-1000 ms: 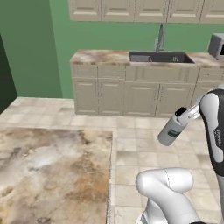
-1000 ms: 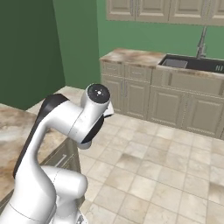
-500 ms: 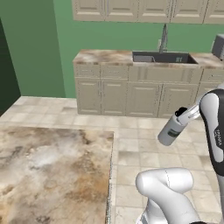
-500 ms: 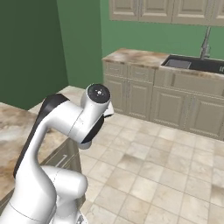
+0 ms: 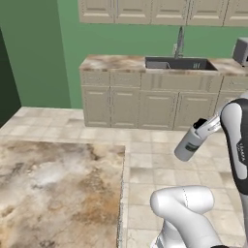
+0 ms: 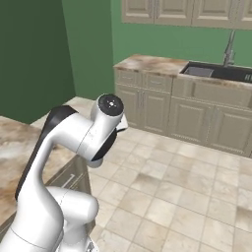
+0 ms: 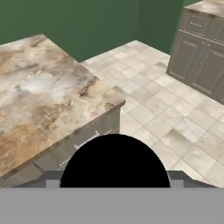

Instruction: Move the drinks to the dining counter.

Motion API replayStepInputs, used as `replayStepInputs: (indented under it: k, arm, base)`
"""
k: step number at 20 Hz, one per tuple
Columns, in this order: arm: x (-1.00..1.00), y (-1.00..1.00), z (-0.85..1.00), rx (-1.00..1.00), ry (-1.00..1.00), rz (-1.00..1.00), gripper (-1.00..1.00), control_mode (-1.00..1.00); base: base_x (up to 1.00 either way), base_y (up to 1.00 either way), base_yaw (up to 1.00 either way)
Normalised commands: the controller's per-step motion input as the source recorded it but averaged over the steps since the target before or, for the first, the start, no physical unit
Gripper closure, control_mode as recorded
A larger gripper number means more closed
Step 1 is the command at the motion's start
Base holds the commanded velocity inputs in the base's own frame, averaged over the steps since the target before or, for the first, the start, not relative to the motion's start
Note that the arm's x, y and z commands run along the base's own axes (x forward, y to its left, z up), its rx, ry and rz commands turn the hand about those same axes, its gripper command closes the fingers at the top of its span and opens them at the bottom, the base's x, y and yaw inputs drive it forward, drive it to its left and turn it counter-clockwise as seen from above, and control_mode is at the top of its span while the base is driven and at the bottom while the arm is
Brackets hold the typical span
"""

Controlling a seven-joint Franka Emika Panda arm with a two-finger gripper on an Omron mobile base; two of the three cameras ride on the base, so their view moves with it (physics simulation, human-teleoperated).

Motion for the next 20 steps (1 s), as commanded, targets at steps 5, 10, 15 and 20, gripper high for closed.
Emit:
replayStepInputs:
  k: [5, 10, 15, 20]
  arm:
    - [0.00, 0.00, 0.00, 0.00, 0.00, 0.00, 1.00, 1.00]
    - [0.00, 0.00, 0.00, 0.00, 0.00, 0.00, 1.00, 1.00]
    - [0.00, 0.00, 0.00, 0.00, 0.00, 0.00, 1.00, 1.00]
    - [0.00, 0.00, 0.00, 0.00, 0.00, 0.00, 1.00, -1.00]
  base:
    - [0.54, 0.77, -0.21]
    - [0.46, 0.89, -0.26]
    - [0.16, 0.41, -0.11]
    - [0.00, 0.00, 0.00]
